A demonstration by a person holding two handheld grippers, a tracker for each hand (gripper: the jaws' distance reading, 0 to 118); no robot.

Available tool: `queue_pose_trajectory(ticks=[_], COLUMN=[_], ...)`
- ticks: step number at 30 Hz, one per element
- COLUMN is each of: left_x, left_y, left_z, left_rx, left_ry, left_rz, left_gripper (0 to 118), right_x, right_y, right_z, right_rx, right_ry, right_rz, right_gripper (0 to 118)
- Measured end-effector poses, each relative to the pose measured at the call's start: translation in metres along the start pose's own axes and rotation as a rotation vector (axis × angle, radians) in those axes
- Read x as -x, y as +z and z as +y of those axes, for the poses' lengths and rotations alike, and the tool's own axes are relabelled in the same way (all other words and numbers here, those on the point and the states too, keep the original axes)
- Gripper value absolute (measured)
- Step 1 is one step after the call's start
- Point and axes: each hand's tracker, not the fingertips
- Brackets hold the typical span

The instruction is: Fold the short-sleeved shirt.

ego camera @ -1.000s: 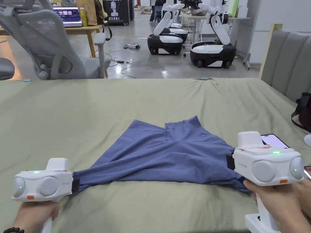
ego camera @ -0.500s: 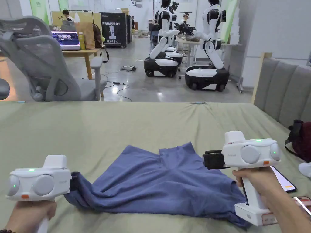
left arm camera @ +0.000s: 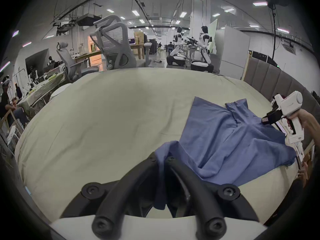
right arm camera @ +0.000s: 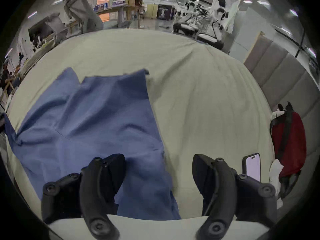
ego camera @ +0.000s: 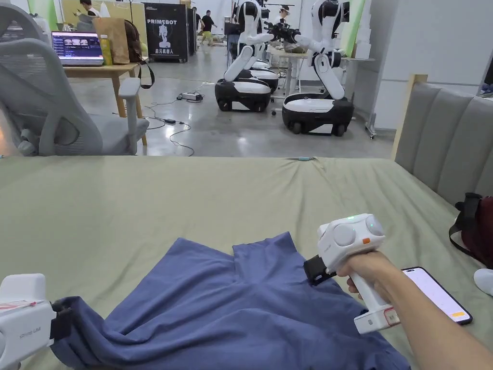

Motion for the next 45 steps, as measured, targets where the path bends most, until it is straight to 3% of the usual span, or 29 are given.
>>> queue_pose_trajectory(ticks=[2, 3, 5, 7, 12, 19, 23, 29, 34, 37, 39, 45], left_x=[-0.002, -0.002, -0.004, -0.006, -0.008, -0.012, -0.017, -0.021, -0.015, -0.015, -0.019, -0.012], left_y=[-0.002, -0.003, -0.003, -0.003, 0.001, 0.021, 0.04, 0.046, 0.043, 0.047, 0.049, 0.045], left_z=[0.001, 0.0, 0.0, 0.0, 0.006, 0.062, 0.125, 0.204, 0.273, 0.313, 0.339, 0.404], left_rx=[0.0, 0.002, 0.005, 0.002, -0.004, -0.092, -0.197, -0.278, -0.276, -0.289, -0.334, -0.421], left_ry=[-0.005, -0.007, -0.011, -0.02, -0.017, -0.056, -0.062, -0.071, -0.011, -0.021, -0.069, -0.06], left_rz=[0.002, 0.002, 0.0, -0.001, -0.009, 0.009, -0.008, 0.048, 0.029, 0.021, 0.092, 0.082], left_gripper=[2, 2, 2, 2, 2, 2, 2, 2, 2, 2, 2, 2], right_x=[-0.003, -0.001, -0.002, 0.001, 0.013, 0.0, -0.007, -0.031, -0.046, -0.063, -0.065, -0.08], right_y=[-0.007, -0.01, -0.011, -0.014, 0.008, 0.109, 0.179, 0.246, 0.275, 0.294, 0.312, 0.324], right_z=[-0.001, -0.001, -0.001, -0.002, -0.006, 0.01, 0.029, 0.061, 0.103, 0.129, 0.14, 0.205], right_rx=[0.009, 0.015, 0.024, 0.063, 0.004, -0.262, -0.371, -0.519, -0.516, -0.595, -0.661, -0.732], right_ry=[-0.005, -0.008, -0.008, -0.015, 0.021, -0.011, 0.034, -0.04, -0.018, -0.108, -0.137, -0.17], right_rz=[-0.014, -0.025, -0.014, 0.079, 0.033, 0.045, -0.093, -0.144, -0.299, -0.281, -0.279, -0.253], right_gripper=[79, 69, 22, 8, 7, 7, 7, 7, 7, 6, 6, 6])
